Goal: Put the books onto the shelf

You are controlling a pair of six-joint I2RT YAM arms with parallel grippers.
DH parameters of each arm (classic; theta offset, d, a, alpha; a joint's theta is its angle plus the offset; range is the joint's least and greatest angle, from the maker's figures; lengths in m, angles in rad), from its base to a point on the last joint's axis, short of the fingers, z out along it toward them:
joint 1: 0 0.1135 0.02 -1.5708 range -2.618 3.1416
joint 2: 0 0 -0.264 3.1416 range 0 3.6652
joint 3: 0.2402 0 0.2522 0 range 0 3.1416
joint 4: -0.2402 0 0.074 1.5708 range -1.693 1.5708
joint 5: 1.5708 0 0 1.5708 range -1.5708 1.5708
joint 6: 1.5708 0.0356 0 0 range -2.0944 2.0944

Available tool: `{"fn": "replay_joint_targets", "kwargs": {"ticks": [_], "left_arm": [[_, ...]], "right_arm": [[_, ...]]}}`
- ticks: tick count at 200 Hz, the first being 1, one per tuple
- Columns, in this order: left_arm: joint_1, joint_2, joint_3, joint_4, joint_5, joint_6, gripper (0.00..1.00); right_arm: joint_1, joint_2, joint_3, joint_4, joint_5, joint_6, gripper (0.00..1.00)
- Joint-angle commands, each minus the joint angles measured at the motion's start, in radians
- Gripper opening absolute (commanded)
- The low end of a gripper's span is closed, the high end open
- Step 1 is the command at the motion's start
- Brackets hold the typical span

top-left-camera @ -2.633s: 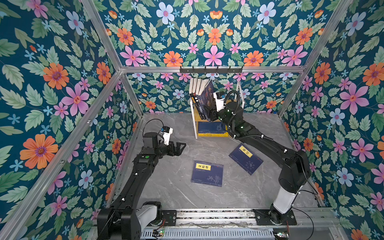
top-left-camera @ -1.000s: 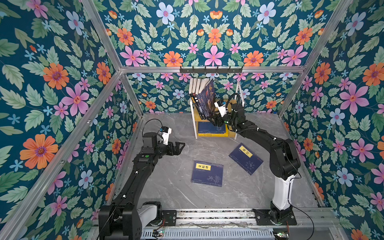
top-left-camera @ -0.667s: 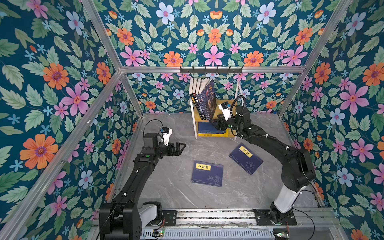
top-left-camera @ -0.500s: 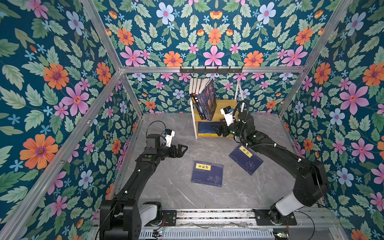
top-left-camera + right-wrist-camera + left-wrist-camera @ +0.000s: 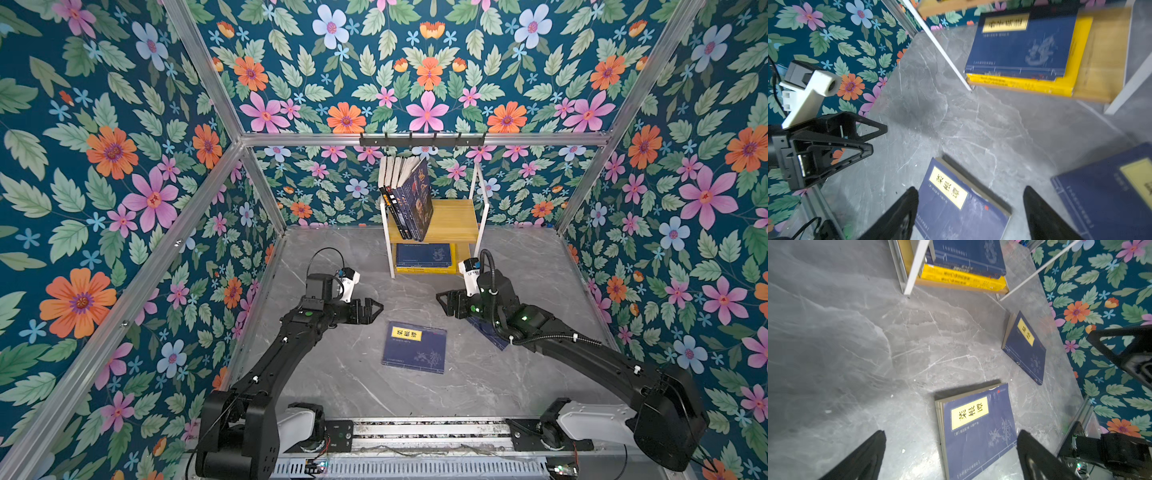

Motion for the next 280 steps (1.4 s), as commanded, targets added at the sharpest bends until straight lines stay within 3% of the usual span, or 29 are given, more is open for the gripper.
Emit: {"fn": "replay_joint_targets", "kwargs": {"ticks": [1, 83, 141, 191, 280], "left_arm": [[-0.028, 0.020, -0.029, -0.026, 0.010, -0.016, 0.99], [-0.090, 0.091, -0.132, 0.019, -0.059, -0.138, 0.98], [-0.140, 0.123, -0.180, 0.071, -0.046, -0.158, 0.95], [-0.158, 0.170, -0.194, 0.134, -0.044, -0.186, 0.86], [-0.191, 0.217, -0.179, 0.160, -0.071, -0.223, 0.61]], "right_arm": [[0.050, -0.003, -0.034, -0.036, 0.043, 0.156, 0.79], [0.214, 0.090, -0.114, -0.091, 0.090, 0.440, 0.73], [0.276, 0.244, -0.108, -0.029, 0.057, 0.504, 0.65], [0.277, 0.276, -0.107, -0.052, 0.066, 0.544, 0.63], [0.277, 0.153, -0.196, -0.117, 0.151, 0.604, 0.61]]}}
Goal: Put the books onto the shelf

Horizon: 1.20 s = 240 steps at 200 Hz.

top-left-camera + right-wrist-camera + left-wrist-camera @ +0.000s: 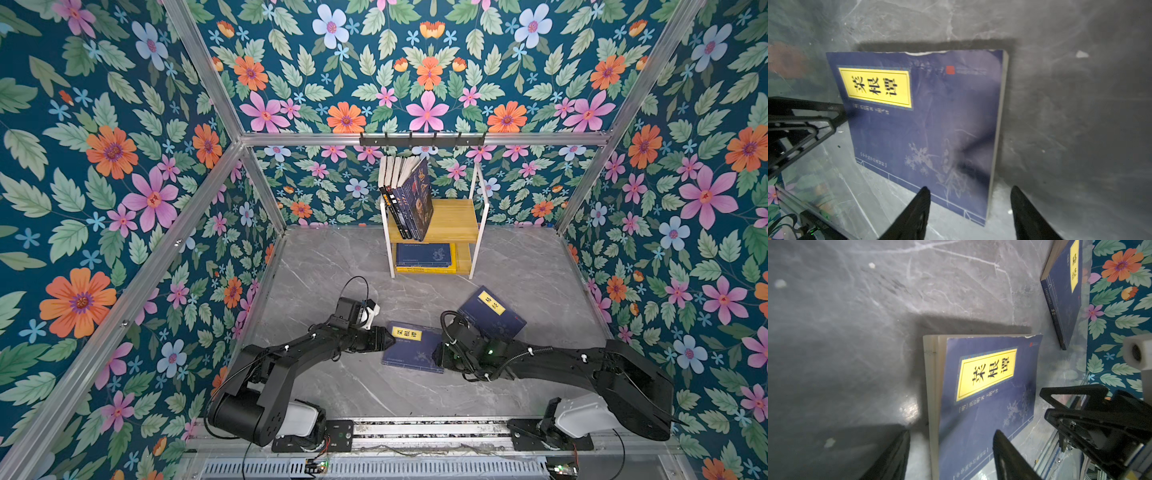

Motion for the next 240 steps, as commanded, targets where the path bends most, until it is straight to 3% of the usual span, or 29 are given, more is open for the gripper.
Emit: {"fn": "replay_joint_targets", "kwargs": {"ticks": [1, 77, 210, 240], "left_arm": [[-0.007, 0.012, 0.004, -0.041, -0.031, -0.020, 0.61], [-0.018, 0.021, 0.004, -0.012, -0.026, -0.024, 0.53], [-0.020, -0.059, 0.019, -0.024, -0.009, -0.022, 0.01], [-0.018, -0.078, 0.029, -0.045, -0.012, -0.023, 0.00]], "right_arm": [[0.002, -0.010, -0.007, -0.021, 0.036, 0.032, 0.61], [0.010, 0.141, 0.040, 0.084, -0.033, 0.011, 0.59], [0.011, 0.207, 0.071, 0.112, -0.038, -0.007, 0.59], [0.012, 0.155, 0.060, 0.055, -0.007, -0.019, 0.65]]}}
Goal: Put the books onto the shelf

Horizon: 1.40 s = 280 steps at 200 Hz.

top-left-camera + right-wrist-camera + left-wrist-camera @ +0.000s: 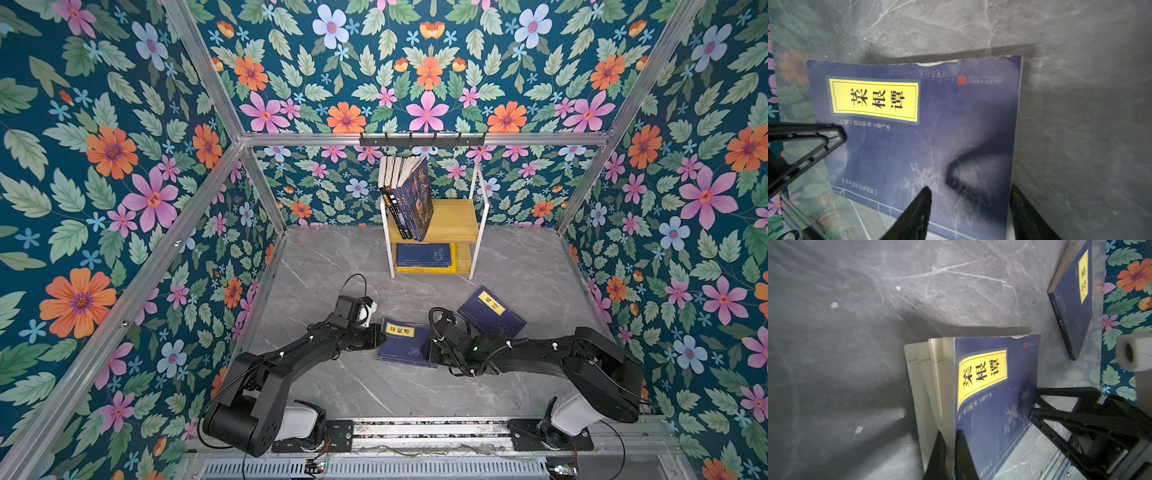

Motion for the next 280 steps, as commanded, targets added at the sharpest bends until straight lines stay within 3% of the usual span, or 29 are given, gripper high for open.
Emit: {"fn": "replay_joint_targets", "kwargs": {"ticks": [1, 58, 107, 174, 221, 280], "left_arm": [[-0.002, -0.015, 0.008, 0.002, 0.055, 0.000, 0.00], [0.000, -0.032, 0.016, -0.003, 0.064, 0.004, 0.00], [-0.002, -0.014, 0.034, -0.004, 0.083, -0.006, 0.00], [-0.002, 0.007, 0.061, 0.001, 0.098, -0.017, 0.00], [-0.001, 0.009, 0.063, -0.011, 0.097, -0.017, 0.00], [-0.002, 0.016, 0.068, -0.016, 0.097, -0.018, 0.00]], "right_arm": [[0.003, -0.026, -0.016, -0.117, -0.013, 0.003, 0.65], [0.051, -0.237, -0.058, -0.275, 0.155, -0.084, 0.71], [0.184, -0.300, -0.016, -0.274, 0.328, -0.340, 0.73], [0.340, -0.073, 0.085, -0.108, 0.486, -0.796, 0.82], [0.375, 0.136, 0.201, -0.163, 0.560, -0.909, 0.85], [0.378, 0.186, 0.138, -0.064, 0.593, -0.916, 0.84]]}}
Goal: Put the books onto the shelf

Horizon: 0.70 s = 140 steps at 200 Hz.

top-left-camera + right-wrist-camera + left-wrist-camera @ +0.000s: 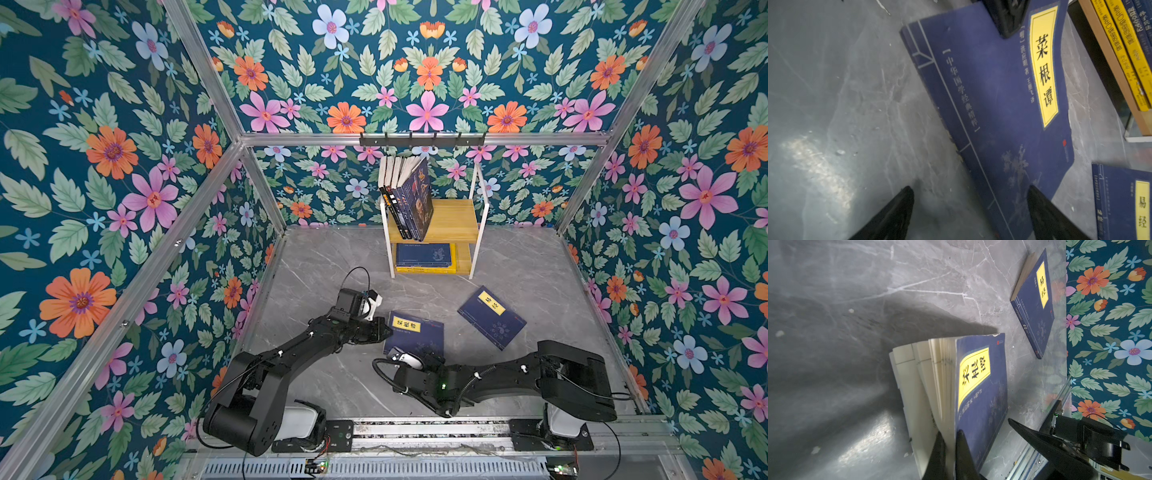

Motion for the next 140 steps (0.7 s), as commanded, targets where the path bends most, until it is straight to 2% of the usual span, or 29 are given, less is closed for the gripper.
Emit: {"fn": "replay_joint_targets", "kwargs": {"ticks": [1, 39, 84, 140], "left_arm": [[0.000, 0.005, 0.007, -0.006, 0.006, 0.002, 0.00], [0.000, 0.003, -0.002, -0.002, 0.004, 0.010, 0.00], [0.000, 0.010, -0.008, 0.003, 0.006, 0.011, 0.00], [0.000, 0.021, -0.004, -0.009, -0.004, 0.016, 0.00]], "right_arm": [[0.002, 0.017, -0.031, 0.068, 0.033, -0.029, 0.84], [0.000, 0.033, -0.094, 0.174, 0.070, -0.067, 0.80], [0.000, 0.046, -0.156, 0.318, 0.114, -0.154, 0.70], [-0.026, 0.063, -0.211, 0.476, 0.168, -0.268, 0.49]]}}
